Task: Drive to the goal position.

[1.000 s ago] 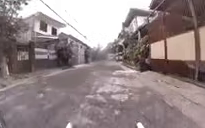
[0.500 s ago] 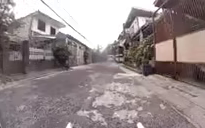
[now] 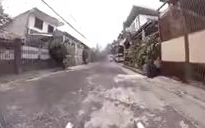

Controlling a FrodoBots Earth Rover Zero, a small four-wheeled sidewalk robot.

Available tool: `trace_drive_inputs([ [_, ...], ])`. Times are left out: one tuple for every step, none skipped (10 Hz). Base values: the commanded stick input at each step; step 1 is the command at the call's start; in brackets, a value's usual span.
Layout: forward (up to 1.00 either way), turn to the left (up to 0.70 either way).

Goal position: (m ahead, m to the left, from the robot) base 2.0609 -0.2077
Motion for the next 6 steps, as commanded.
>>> trace_drive_inputs([
  [0.93,0.0],
  [0.92,0.0],
  [0.92,0.0],
  [0.92,0.0],
  [0.91,0.0],
  [0.91,0.0],
])
